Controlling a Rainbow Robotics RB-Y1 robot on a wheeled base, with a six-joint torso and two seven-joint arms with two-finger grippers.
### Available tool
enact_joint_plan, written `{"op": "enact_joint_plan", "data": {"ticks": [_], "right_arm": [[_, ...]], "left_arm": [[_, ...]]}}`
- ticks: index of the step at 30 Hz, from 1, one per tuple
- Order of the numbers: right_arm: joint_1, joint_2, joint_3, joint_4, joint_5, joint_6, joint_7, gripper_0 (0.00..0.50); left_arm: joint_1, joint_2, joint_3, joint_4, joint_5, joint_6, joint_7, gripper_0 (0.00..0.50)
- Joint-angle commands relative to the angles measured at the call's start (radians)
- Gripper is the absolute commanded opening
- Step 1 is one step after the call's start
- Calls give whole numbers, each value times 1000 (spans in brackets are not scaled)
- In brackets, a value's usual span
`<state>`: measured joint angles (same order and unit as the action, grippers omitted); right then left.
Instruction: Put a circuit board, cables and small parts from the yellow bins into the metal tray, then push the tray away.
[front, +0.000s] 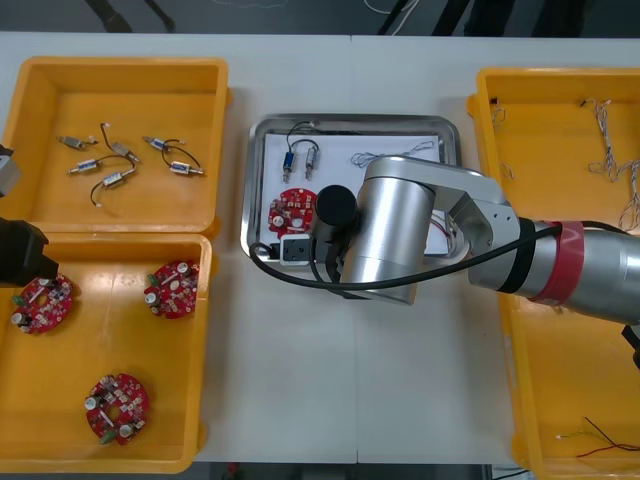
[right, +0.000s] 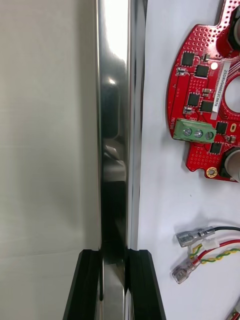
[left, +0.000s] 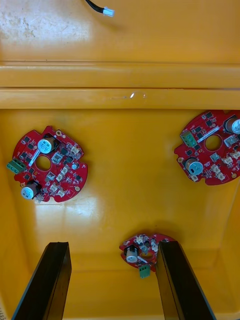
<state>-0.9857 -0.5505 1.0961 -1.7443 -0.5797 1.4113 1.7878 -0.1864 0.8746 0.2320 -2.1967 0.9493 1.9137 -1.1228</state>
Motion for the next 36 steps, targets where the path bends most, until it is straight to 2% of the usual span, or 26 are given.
{"op": "enact_joint_plan", "data": {"ticks": [1, 6, 14, 29, 36], "right_arm": [[-65, -8, -25, 28, -9, -34, 68, 0], [-85, -8, -25, 86, -11, -89, 87, 0], [-114, -8, -28, 149, -23, -104, 119, 0], [-209, -8, -35, 287, -174, -160, 196, 0], [-237, 6, -64, 382, -264, -183, 326, 0]], "left_arm": [[-31, 30, 26, -8, -9, 6, -2, 500], [-31, 30, 26, -8, -9, 6, -2, 500], [-31, 30, 26, -8, -9, 6, -2, 500], [-31, 30, 26, -8, -9, 6, -2, 500], [-31, 30, 26, -8, -9, 6, -2, 500]]}}
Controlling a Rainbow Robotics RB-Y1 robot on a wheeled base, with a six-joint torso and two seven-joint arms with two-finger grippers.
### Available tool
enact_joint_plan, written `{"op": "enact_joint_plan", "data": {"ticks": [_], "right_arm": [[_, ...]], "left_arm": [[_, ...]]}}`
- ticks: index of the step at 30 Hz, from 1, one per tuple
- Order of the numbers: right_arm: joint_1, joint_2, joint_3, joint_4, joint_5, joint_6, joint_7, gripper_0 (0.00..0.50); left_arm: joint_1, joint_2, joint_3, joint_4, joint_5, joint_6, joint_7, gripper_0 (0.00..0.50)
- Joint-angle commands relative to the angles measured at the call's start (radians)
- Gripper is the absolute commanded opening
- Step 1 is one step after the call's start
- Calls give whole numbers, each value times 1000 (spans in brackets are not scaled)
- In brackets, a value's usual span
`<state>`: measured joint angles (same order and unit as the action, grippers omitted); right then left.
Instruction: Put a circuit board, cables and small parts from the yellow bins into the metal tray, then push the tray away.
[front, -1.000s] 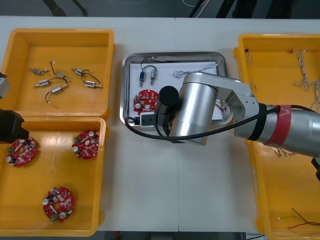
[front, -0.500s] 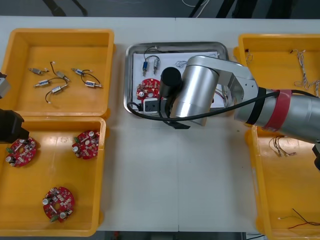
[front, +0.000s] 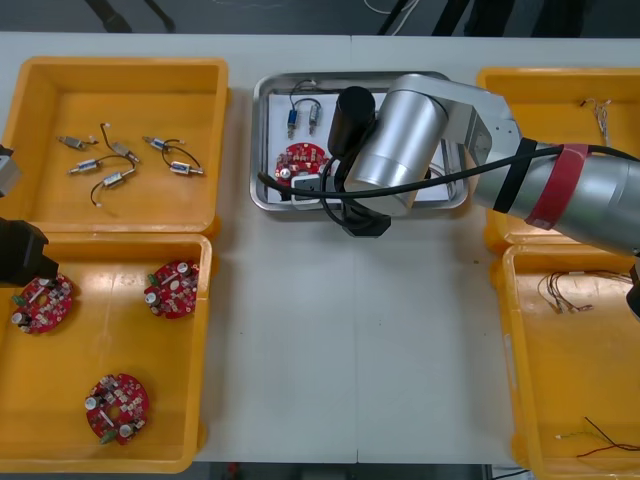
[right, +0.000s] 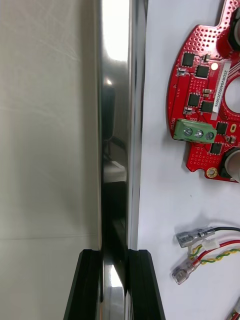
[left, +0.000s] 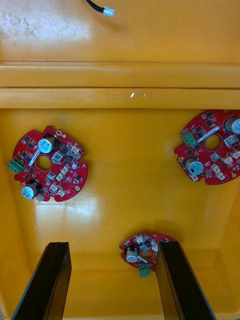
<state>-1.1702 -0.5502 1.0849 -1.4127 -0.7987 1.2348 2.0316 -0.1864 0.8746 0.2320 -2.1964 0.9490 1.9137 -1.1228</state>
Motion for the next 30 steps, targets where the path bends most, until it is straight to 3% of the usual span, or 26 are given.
{"op": "enact_joint_plan", "data": {"ticks": [1, 16, 30], "right_arm": [[-57, 9, -59, 61, -56, -6, 101, 0], [-132, 33, -63, 205, -142, -6, 187, 0], [-167, 73, -63, 256, -152, -8, 200, 0]], "left_arm": [[-31, 30, 26, -8, -9, 6, -2, 500], [-31, 30, 26, -8, -9, 6, -2, 500], [-31, 30, 26, -8, -9, 6, -2, 500]]}}
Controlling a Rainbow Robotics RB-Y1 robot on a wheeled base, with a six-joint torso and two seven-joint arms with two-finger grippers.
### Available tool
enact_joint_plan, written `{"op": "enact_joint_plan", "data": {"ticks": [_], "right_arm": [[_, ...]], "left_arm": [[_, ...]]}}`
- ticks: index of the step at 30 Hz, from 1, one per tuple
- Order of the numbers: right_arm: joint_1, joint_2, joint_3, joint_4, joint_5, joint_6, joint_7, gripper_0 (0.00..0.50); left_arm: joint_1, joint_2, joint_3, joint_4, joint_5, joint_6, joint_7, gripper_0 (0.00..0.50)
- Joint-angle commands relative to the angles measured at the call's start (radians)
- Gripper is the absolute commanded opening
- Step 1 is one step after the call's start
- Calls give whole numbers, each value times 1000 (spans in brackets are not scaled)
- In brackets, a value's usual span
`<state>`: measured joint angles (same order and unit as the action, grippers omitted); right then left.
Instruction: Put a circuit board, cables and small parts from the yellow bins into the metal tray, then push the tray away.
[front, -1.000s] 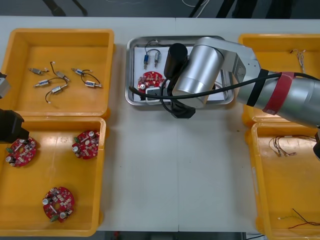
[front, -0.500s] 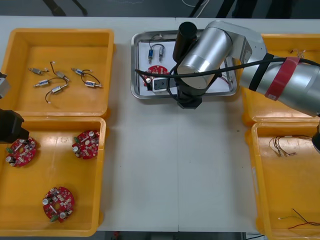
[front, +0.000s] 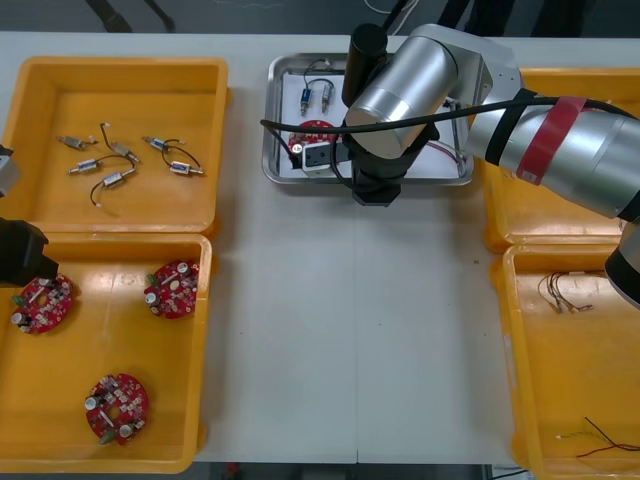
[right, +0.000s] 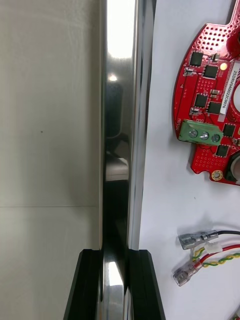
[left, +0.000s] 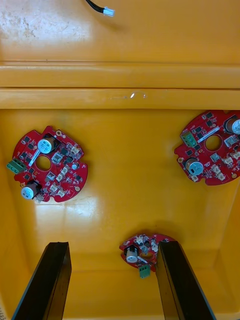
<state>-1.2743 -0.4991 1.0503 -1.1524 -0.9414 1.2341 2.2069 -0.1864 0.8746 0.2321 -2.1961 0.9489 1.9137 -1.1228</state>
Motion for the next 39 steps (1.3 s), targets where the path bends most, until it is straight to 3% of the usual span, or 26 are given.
{"op": "enact_joint_plan", "data": {"ticks": [1, 18, 19, 20, 21, 23, 26, 33, 39], "right_arm": [[-63, 24, -29, -4, -10, -7, 25, 0], [-63, 24, -29, -3, 9, -16, 25, 0], [-63, 24, -29, -3, 9, -16, 25, 34], [-63, 25, -29, -3, 9, -16, 24, 138], [-63, 25, -29, -4, 9, -16, 22, 182], [-63, 25, -29, -3, 12, -16, 20, 359], [-63, 25, -29, -3, 12, -15, 16, 500], [-63, 25, -47, -9, -4, 19, 4, 500], [-63, 25, -116, -63, -10, 156, -7, 500]], "left_arm": [[-31, 30, 26, -8, -9, 6, -2, 500], [-31, 30, 26, -8, -9, 6, -2, 500], [-31, 30, 26, -8, -9, 6, -2, 500], [-31, 30, 26, -8, -9, 6, -2, 500], [-31, 30, 26, -8, -9, 6, -2, 500], [-31, 30, 26, -8, -9, 6, -2, 500], [-31, 30, 26, -8, -9, 6, -2, 500], [-31, 30, 26, -8, -9, 6, -2, 500], [-31, 30, 26, -8, -9, 6, -2, 500]]}}
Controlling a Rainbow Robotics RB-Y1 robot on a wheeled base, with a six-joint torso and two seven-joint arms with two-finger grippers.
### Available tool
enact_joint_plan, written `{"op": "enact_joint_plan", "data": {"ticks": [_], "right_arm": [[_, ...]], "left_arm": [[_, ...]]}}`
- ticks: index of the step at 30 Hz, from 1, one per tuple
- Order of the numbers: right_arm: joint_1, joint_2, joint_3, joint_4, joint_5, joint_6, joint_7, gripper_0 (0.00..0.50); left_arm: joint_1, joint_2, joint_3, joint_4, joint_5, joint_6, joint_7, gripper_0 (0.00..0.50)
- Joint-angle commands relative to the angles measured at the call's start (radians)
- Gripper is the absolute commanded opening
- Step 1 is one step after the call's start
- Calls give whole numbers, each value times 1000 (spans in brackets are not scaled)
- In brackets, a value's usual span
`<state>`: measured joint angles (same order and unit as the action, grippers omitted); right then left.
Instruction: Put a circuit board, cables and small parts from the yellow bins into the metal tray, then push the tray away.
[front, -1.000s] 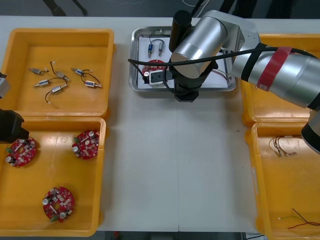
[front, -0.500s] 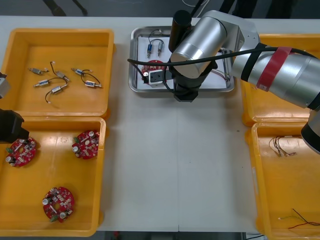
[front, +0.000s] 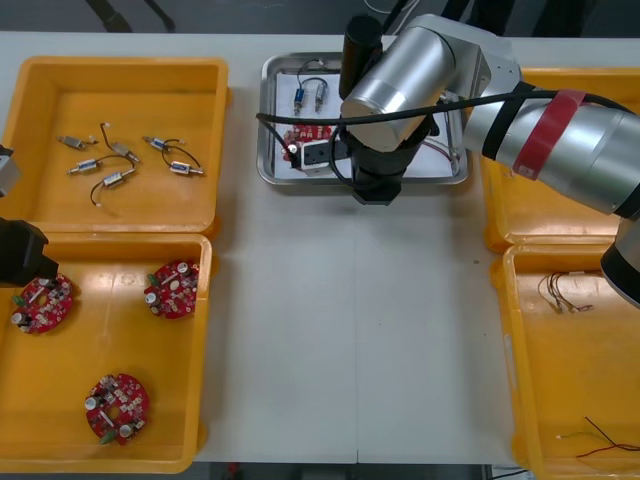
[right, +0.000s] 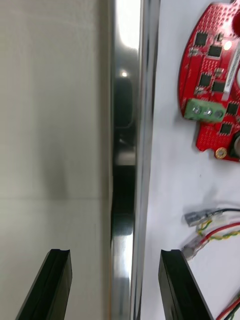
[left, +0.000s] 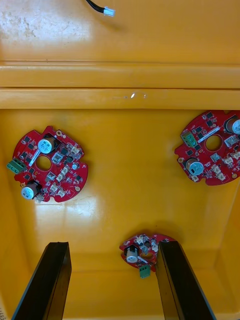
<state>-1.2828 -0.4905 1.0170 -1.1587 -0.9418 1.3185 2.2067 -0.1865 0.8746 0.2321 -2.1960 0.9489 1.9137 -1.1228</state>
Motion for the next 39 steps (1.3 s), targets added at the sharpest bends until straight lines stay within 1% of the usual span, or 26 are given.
{"op": "enact_joint_plan", "data": {"ticks": [1, 4, 8, 11, 16, 18, 19, 21, 23, 25, 29, 31, 34, 35, 37, 39], "right_arm": [[-55, 16, -100, -75, -9, 110, -12, 500], [-36, 15, -146, -113, -14, 189, -30, 500], [-3, 7, -216, -194, -15, 300, -117, 500], [11, -2, -255, -265, 0, 383, -188, 500], [45, -40, -288, -397, 6, 479, -291, 500], [80, -65, -316, -478, 2, 524, -358, 500], [88, -72, -322, -496, 2, 533, -374, 500], [122, -105, -354, -579, -3, 576, -440, 500], [148, -128, -380, -638, -8, 601, -487, 500], [178, -148, -411, -691, -11, 601, -528, 500], [235, -211, -471, -800, -23, 601, -630, 500], [273, -253, -509, -858, -31, 601, -697, 500], [336, -301, -578, -921, -40, 601, -792, 500], [352, -312, -595, -934, -43, 601, -806, 500], [405, -353, -647, -966, -61, 601, -855, 500], [442, -382, -687, -984, -74, 601, -874, 500]], "left_arm": [[-31, 30, 26, -8, -9, 6, -2, 500], [-31, 30, 26, -8, -9, 6, -2, 500], [-31, 30, 26, -8, -9, 6, -2, 500], [-31, 30, 26, -8, -9, 6, -2, 500], [-31, 30, 26, -8, -9, 6, -2, 500], [-31, 30, 26, -8, -9, 6, -2, 500], [-31, 30, 26, -8, -9, 6, -2, 500], [-31, 30, 26, -8, -9, 6, -2, 500], [-31, 30, 26, -8, -9, 6, -2, 500], [-31, 30, 26, -8, -9, 6, -2, 500], [-31, 30, 26, -8, -9, 6, -2, 500], [-31, 30, 26, -8, -9, 6, -2, 500], [-31, 30, 26, -8, -9, 6, -2, 500], [-31, 30, 26, -8, -9, 6, -2, 500], [-31, 30, 26, -8, -9, 6, -2, 500], [-31, 30, 26, -8, -9, 6, -2, 500]]}}
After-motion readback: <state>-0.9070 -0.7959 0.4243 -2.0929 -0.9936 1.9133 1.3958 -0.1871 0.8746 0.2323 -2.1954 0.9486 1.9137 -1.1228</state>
